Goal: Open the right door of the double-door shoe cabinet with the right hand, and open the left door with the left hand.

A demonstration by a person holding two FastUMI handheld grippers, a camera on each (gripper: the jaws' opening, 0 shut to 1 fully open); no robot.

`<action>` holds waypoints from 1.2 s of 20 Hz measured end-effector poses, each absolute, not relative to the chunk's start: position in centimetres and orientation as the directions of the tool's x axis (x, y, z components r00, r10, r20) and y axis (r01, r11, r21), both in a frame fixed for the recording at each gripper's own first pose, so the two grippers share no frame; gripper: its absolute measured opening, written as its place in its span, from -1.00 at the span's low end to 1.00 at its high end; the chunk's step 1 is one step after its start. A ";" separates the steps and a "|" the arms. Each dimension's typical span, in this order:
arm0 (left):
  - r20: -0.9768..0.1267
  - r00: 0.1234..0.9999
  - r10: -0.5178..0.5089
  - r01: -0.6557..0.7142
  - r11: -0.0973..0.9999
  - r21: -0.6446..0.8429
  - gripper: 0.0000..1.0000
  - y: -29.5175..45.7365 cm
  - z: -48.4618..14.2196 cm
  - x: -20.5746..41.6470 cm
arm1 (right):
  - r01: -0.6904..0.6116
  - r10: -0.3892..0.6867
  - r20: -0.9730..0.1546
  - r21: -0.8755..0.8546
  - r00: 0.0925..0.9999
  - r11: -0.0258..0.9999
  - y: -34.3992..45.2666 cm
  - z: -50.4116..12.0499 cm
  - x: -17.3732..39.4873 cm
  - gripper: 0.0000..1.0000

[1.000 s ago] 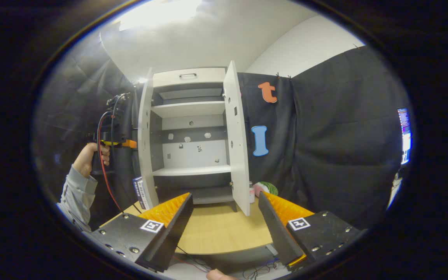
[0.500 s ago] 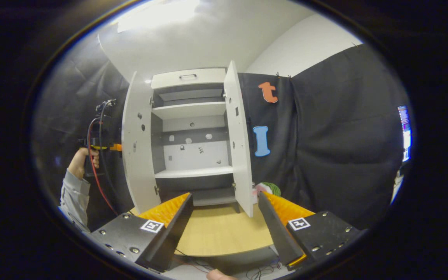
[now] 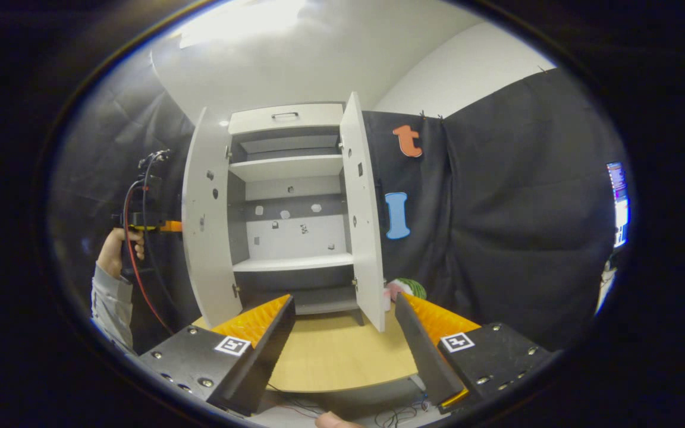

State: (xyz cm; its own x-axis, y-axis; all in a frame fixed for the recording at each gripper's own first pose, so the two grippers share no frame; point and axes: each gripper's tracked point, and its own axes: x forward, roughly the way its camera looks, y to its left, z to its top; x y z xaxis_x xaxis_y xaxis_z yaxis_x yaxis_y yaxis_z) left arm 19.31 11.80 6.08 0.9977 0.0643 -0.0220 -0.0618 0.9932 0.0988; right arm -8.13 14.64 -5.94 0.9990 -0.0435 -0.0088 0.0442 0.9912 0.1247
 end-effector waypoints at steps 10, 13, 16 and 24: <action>-0.084 0.989 0.120 -0.109 0.986 0.126 0.47 12.2 4.2 15.8 | 0.044 -0.041 -0.028 0.130 0.999 0.990 14.8 -6.0 -8.1 1.00; -0.025 0.990 0.141 -0.137 0.981 0.140 0.55 11.9 4.9 15.2 | 0.033 -0.030 -0.025 0.134 0.999 0.990 15.0 -5.8 -8.0 1.00; 0.000 0.993 0.117 -0.116 0.984 0.138 0.70 10.7 4.7 14.4 | 0.004 -0.004 0.003 0.137 1.000 0.991 15.0 -5.6 -7.7 1.00; 0.039 0.984 0.175 -0.177 0.983 0.043 0.92 8.0 3.1 13.4 | -0.083 0.079 0.038 0.135 0.996 0.987 15.5 -5.1 -7.7 1.00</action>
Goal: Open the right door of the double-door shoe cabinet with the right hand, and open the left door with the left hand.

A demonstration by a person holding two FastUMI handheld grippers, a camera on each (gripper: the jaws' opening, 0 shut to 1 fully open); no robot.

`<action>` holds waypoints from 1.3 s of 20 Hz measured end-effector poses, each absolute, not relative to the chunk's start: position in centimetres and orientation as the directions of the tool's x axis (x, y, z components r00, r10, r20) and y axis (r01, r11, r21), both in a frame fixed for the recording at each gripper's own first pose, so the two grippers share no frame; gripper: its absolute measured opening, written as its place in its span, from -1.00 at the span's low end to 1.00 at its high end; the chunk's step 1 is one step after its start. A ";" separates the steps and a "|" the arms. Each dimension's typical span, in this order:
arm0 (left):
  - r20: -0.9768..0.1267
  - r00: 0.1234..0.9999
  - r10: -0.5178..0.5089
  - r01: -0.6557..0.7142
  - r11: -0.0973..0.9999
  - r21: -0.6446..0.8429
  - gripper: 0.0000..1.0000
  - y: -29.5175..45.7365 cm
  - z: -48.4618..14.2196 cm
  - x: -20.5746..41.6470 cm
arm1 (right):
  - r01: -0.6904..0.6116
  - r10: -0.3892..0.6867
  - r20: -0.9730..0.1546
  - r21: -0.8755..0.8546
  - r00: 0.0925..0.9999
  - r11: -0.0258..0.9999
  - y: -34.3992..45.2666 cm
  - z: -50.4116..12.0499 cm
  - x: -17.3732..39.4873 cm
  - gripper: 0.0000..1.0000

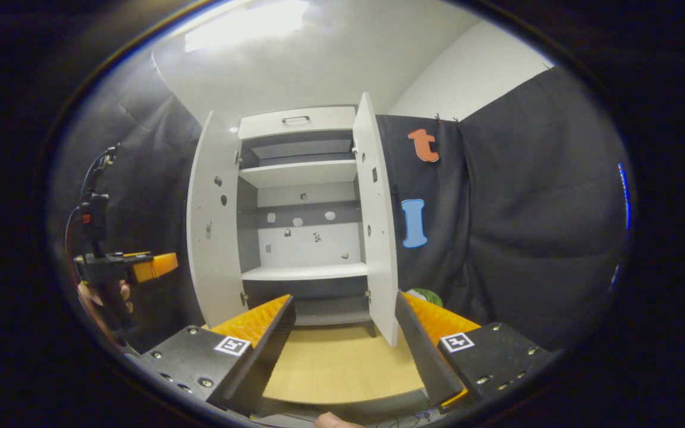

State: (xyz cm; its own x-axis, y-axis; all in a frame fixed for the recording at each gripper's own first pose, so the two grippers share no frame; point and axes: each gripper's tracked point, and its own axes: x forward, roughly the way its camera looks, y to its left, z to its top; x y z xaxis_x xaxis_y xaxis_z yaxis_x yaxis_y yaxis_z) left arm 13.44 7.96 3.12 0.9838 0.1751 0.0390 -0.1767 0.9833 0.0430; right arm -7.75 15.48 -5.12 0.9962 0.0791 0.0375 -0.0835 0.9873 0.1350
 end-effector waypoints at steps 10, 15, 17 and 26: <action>0.012 0.977 0.212 -0.212 0.974 0.075 0.94 7.7 1.7 12.8 | -0.116 0.111 0.043 0.159 0.993 0.980 14.5 -6.1 -5.9 1.00; 0.027 0.982 0.187 -0.189 0.978 0.083 0.90 7.2 2.1 12.8 | -0.149 0.146 0.030 0.136 0.989 0.980 15.5 -6.7 -6.3 1.00; 0.033 0.979 0.199 -0.202 0.975 0.093 0.94 7.8 2.2 12.7 | -0.151 0.150 0.016 0.110 0.989 0.982 15.7 -7.1 -6.5 1.00; 0.026 0.980 0.197 -0.199 0.975 0.094 0.94 7.7 2.2 12.6 | -0.188 0.186 0.033 0.055 0.982 0.981 17.9 -6.5 -8.6 1.00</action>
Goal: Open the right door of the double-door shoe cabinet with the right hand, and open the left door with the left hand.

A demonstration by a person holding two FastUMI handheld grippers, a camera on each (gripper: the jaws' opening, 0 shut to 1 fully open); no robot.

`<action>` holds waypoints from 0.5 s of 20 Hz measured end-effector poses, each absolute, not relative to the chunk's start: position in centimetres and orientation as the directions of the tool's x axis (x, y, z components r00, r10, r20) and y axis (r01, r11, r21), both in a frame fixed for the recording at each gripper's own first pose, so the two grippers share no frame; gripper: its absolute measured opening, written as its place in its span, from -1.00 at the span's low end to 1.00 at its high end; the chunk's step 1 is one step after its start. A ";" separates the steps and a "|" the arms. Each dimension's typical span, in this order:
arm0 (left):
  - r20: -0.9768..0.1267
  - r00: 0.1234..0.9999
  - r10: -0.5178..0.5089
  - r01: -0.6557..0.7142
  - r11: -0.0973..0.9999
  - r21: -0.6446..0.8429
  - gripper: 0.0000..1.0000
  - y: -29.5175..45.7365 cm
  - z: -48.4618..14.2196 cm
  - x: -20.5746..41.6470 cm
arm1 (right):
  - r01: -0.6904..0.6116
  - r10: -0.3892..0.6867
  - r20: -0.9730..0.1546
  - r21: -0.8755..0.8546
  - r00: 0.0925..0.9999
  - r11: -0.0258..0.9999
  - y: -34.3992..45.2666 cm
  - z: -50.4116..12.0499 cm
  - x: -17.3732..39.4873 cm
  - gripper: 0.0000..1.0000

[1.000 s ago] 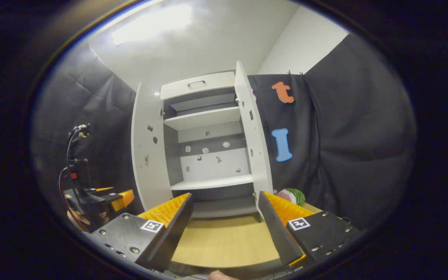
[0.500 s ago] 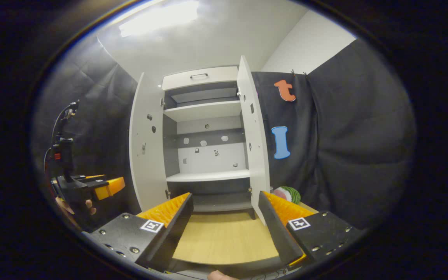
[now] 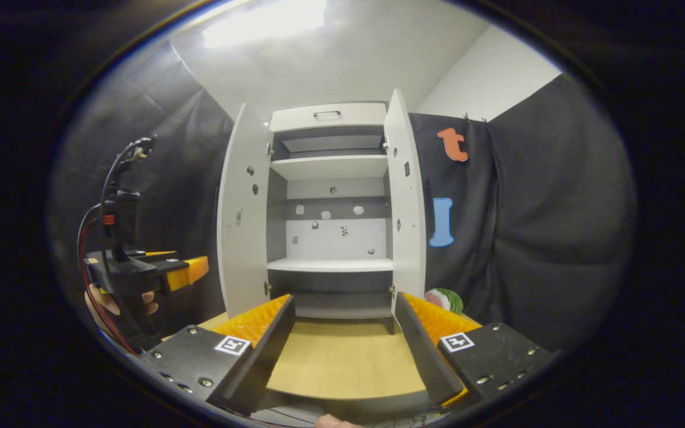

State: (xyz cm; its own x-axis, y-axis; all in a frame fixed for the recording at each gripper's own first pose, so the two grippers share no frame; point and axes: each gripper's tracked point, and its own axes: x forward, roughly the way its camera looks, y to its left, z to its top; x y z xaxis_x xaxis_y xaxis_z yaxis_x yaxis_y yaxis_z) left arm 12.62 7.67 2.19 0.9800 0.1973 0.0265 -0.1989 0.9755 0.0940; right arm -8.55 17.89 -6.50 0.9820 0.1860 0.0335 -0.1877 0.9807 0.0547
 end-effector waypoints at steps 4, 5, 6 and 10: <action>0.026 0.984 0.176 -0.178 0.979 0.101 0.94 7.2 2.1 12.7 | -0.176 0.176 0.023 0.034 0.984 0.984 18.0 -7.1 -8.8 1.00; 0.023 0.985 0.172 -0.174 0.979 0.102 0.94 7.2 2.1 12.7 | -0.176 0.175 0.019 0.037 0.984 0.984 18.0 -7.3 -8.9 1.00; 0.021 0.985 0.170 -0.172 0.980 0.102 0.94 7.2 2.0 12.7 | -0.178 0.177 0.015 0.038 0.984 0.983 18.1 -7.4 -8.9 1.00; 0.012 0.985 0.173 -0.173 0.980 0.100 0.94 7.1 1.8 12.7 | -0.169 0.169 0.009 0.042 0.986 0.985 17.7 -7.9 -8.9 1.00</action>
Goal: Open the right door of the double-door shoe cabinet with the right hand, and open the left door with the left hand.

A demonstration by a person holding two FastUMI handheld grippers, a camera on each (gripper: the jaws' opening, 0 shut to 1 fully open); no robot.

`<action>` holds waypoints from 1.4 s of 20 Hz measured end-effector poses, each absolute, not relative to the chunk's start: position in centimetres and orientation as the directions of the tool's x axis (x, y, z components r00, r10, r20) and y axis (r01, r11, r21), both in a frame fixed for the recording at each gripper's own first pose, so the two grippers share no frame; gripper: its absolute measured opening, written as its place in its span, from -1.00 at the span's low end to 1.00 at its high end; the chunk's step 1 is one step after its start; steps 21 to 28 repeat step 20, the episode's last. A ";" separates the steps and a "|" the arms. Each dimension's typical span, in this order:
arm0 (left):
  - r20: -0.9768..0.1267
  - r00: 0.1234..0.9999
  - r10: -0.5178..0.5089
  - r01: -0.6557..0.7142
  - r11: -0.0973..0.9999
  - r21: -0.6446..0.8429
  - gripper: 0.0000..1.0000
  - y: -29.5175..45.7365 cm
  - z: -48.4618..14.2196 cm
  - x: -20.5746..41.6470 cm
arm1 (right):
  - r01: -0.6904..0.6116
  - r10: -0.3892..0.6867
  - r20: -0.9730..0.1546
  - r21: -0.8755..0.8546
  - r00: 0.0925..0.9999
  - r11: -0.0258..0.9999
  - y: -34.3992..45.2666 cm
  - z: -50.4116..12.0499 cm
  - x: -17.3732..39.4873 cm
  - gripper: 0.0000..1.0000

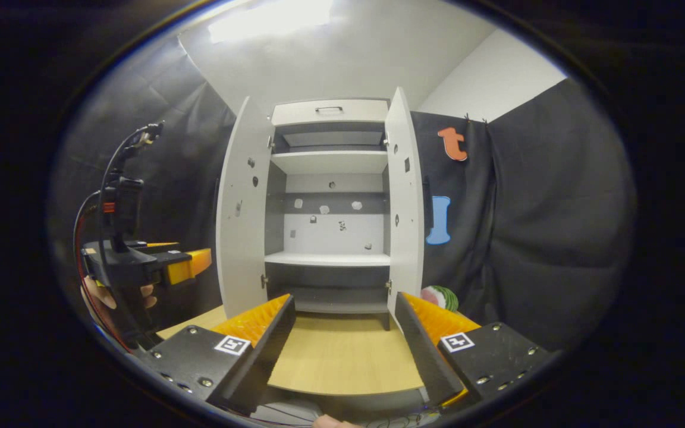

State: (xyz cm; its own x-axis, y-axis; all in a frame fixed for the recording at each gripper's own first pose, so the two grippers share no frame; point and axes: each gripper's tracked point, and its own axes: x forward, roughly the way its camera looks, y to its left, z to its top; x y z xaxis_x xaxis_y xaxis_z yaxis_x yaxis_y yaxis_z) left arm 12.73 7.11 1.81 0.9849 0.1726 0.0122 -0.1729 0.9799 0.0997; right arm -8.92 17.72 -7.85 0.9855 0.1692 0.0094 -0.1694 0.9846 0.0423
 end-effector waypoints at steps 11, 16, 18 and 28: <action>0.017 0.984 0.178 -0.179 0.980 0.085 0.93 7.1 1.7 12.7 | -0.147 0.148 -0.002 0.056 0.989 0.988 17.2 -8.5 -9.2 1.00; 0.028 0.981 0.192 -0.194 0.976 0.095 0.94 7.4 1.9 12.7 | -0.147 0.146 0.026 0.057 0.989 0.987 17.0 -7.6 -10.1 1.00; 0.034 0.983 0.180 -0.183 0.978 0.104 0.94 7.1 2.1 12.7 | -0.147 0.145 0.038 0.060 0.989 0.987 16.8 -7.4 -10.3 1.00; 0.036 0.986 0.164 -0.167 0.980 0.109 0.94 6.7 2.2 12.9 | -0.139 0.137 0.043 0.065 0.990 0.988 16.3 -7.3 -10.4 1.00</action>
